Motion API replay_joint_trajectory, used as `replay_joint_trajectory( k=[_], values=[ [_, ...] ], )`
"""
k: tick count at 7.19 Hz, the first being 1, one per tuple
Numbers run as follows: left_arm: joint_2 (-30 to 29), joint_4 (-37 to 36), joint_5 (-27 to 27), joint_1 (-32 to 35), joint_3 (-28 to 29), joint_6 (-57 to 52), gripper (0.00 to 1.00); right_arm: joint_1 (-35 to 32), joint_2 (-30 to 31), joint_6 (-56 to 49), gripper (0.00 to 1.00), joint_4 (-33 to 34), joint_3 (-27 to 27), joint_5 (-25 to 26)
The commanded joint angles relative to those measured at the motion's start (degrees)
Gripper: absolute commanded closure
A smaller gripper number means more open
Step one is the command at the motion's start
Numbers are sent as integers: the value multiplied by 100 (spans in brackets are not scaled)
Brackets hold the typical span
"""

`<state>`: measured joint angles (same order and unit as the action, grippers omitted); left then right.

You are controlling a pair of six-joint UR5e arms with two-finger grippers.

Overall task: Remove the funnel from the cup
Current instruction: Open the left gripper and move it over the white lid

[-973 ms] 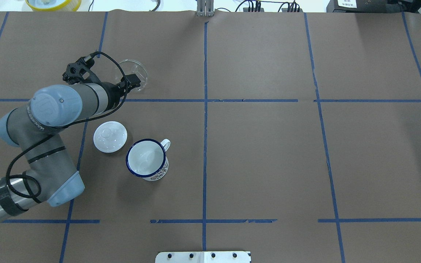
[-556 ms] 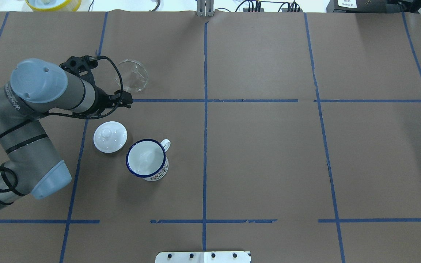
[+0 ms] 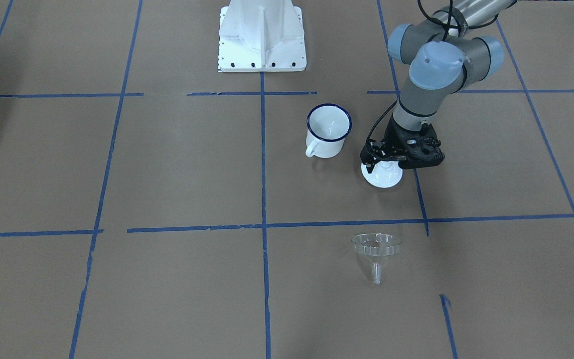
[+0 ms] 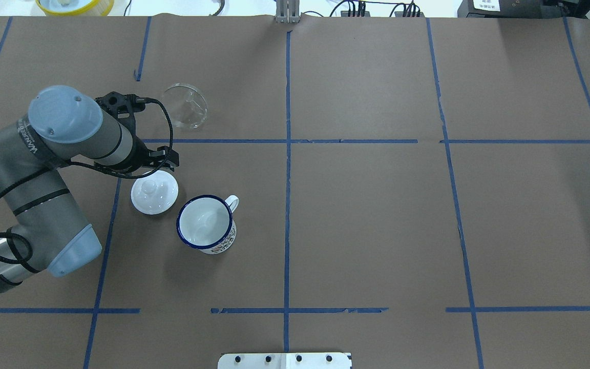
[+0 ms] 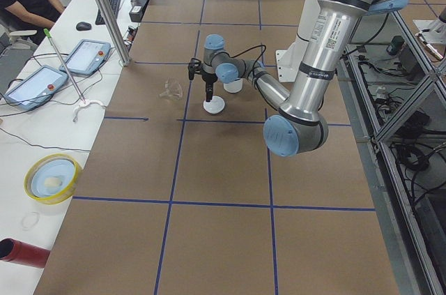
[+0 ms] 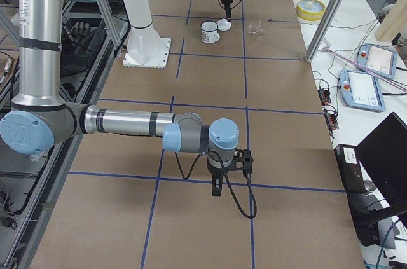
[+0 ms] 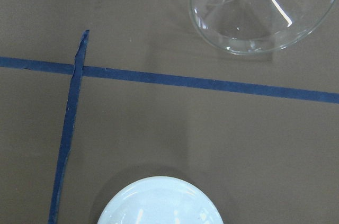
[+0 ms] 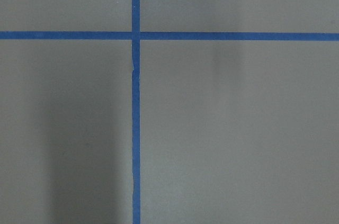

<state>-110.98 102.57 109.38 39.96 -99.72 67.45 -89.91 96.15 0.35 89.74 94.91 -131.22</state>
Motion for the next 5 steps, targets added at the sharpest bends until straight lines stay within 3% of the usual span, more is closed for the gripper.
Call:
replay_joint_trajectory(
  k=[1, 5],
  values=[
    [7, 26, 13, -6, 67, 13, 0, 0, 0, 0, 0, 0, 1, 0],
    [200, 340, 189, -14, 41, 505, 2, 0, 0, 0, 0, 0, 1, 0]
  ],
)
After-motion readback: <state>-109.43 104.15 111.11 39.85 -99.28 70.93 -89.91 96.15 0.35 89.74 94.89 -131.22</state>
